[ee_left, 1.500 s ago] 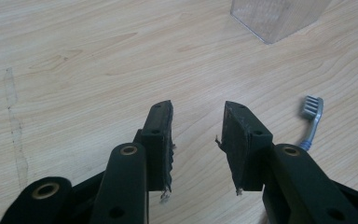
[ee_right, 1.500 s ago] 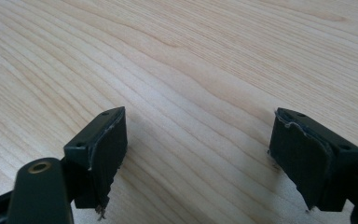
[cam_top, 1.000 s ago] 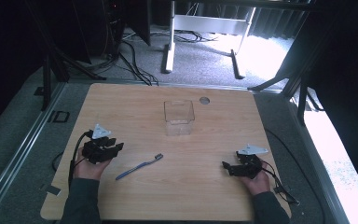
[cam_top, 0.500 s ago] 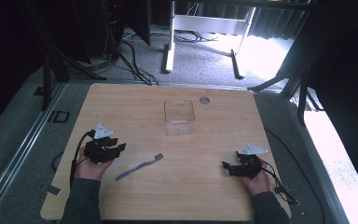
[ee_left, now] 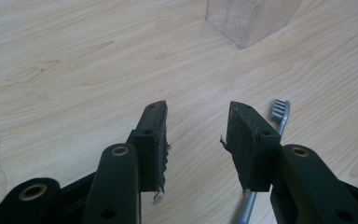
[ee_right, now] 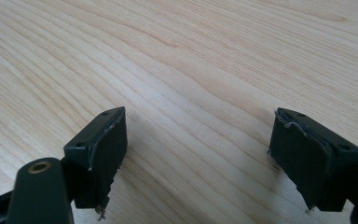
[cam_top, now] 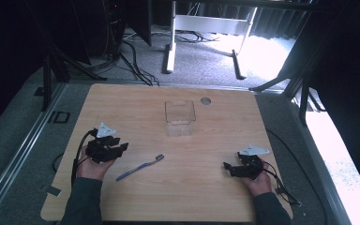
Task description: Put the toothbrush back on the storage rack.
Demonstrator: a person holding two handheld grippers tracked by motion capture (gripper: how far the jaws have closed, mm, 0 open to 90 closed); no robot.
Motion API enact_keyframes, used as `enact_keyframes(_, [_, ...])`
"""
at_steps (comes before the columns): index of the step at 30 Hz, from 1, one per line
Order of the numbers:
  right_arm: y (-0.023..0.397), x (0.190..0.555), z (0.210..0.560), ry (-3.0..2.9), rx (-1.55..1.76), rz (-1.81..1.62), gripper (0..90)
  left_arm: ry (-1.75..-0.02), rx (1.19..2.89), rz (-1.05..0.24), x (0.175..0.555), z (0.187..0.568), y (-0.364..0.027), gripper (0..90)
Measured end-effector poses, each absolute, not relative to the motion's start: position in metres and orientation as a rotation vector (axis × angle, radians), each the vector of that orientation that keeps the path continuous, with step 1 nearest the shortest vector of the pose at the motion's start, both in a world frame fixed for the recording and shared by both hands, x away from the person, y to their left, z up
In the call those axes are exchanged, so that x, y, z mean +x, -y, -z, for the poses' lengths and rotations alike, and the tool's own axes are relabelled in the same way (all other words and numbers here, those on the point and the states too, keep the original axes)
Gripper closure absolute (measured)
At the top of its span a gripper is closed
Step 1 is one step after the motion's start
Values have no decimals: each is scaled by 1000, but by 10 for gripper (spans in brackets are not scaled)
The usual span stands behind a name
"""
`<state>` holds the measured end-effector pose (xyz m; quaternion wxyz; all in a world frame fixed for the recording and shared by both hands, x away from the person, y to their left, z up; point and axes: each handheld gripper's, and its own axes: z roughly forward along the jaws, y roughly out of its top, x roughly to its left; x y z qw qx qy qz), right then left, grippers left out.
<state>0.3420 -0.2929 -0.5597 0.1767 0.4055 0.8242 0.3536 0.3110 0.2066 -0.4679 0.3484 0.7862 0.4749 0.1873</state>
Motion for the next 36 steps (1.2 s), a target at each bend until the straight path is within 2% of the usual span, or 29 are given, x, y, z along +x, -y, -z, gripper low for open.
enact_keyframes(36, [293, 342, 560, -2333, 1146, -1001, 187, -1197, 2044, -469, 313, 464, -189, 575])
